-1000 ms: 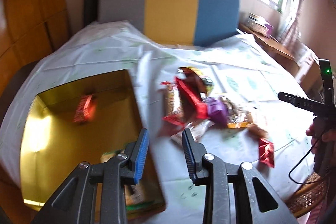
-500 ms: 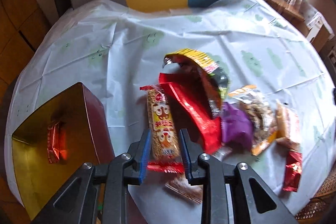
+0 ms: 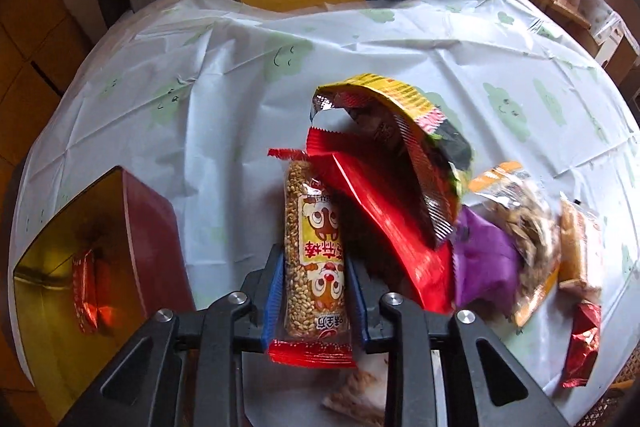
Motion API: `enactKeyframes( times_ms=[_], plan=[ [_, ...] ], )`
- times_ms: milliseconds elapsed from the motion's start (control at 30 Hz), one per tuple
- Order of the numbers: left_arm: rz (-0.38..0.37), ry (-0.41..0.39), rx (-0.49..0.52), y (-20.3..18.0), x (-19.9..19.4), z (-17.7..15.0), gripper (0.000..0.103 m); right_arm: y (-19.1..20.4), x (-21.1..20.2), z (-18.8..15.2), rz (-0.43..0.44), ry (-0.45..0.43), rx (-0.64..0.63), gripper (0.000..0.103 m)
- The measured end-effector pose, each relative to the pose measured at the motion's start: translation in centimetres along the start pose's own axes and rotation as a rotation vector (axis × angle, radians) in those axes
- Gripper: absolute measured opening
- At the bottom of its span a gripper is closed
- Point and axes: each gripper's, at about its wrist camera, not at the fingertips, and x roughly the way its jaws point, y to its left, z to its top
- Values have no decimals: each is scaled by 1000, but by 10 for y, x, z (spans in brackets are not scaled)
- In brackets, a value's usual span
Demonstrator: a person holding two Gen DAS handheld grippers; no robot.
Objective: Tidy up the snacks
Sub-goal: 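Lift the puffed-rice bar with the left gripper while the right gripper grasps the pork-floss bag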
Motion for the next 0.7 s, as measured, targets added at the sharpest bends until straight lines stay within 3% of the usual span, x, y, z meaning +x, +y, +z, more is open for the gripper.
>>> enactKeyframes(
  times_ms=[167, 333, 433, 700],
  plan=[
    [-90, -121, -45, -3, -52, -38, 29, -4, 0, 0, -16, 0, 14, 84],
    [-191, -202, -9, -25, -87, -90, 29, 0, 2, -2, -44, 10, -13, 84],
    [-264, -179, 32, -43, -87, -115, 29, -1, 4, -2, -66, 12, -17, 84],
    [-258, -107, 133, -81, -61, -149, 30, -14, 11, 0, -81, 47, 37, 84]
  ],
)
